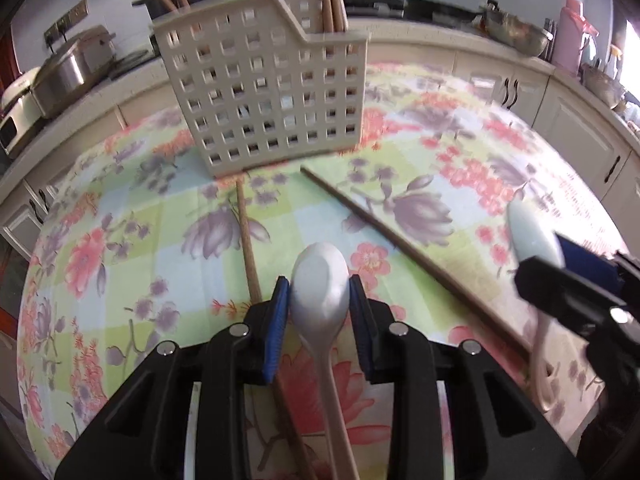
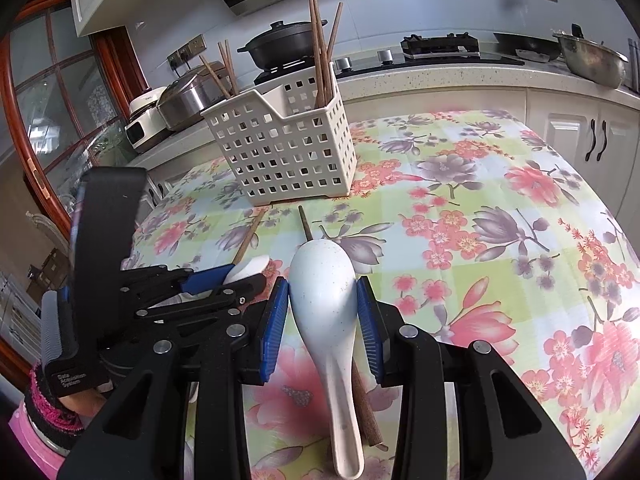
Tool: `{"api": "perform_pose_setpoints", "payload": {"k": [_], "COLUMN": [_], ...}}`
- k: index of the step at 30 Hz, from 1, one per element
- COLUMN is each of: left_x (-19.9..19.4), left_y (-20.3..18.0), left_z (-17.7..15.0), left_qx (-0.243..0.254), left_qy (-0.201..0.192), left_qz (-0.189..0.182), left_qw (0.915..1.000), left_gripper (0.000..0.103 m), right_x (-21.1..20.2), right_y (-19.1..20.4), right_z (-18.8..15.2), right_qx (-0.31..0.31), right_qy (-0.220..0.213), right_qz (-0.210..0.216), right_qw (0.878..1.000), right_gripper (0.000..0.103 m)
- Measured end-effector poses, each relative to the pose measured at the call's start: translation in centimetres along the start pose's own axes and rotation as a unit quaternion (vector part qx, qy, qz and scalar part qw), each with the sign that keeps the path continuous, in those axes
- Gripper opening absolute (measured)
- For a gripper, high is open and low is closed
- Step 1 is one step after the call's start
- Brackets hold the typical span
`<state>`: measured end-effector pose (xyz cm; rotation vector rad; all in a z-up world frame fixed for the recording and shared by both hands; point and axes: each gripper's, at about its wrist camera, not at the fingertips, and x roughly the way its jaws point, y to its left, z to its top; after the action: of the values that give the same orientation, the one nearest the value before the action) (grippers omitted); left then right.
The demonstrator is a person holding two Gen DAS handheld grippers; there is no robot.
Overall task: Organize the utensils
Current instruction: 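Lift the white spoon with the right gripper while the left gripper grasps another white spoon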
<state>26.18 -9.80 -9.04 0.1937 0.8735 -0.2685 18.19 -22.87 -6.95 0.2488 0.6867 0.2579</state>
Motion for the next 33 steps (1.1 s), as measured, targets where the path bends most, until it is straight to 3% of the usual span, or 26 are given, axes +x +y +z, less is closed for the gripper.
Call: {"api": "perform_pose_setpoints", "payload": {"k": [17, 27, 31, 33], "left_x": [-8.3, -10.4, -11.0, -11.0], "left_y": [1.5, 1.0, 1.1, 1.3], "left_z": [-1.7, -2.9, -2.7, -2.5], "left_qx": [-0.016, -0.006, -0.009, -0.010], "left_qy": [-0.118, -0.148, -0.156, -0.157], "left_qz": [0.013, 0.017, 0.015, 0.018], "left_qw": [0.9928, 0.9888, 0.9876, 0.9874], "left_gripper": [0.029, 0.029, 0.026, 0.017], "right_x": [-3.0, -3.6, -4.0, -3.9], "right_y": [3.1, 4.0, 4.2, 4.1], "right_z": [1.2, 1.1, 1.4, 1.6], "right_qx": [-0.031, -0.042, -0.042, -0.041], "right_qy": [-0.043, -0.048, -0.053, -0.052], "right_qz": [-0.003, -0.007, -0.006, -0.006], "right_qw": [0.999, 0.998, 0.998, 0.998], "right_gripper": [0.034, 0.033, 0.029, 0.027]}}
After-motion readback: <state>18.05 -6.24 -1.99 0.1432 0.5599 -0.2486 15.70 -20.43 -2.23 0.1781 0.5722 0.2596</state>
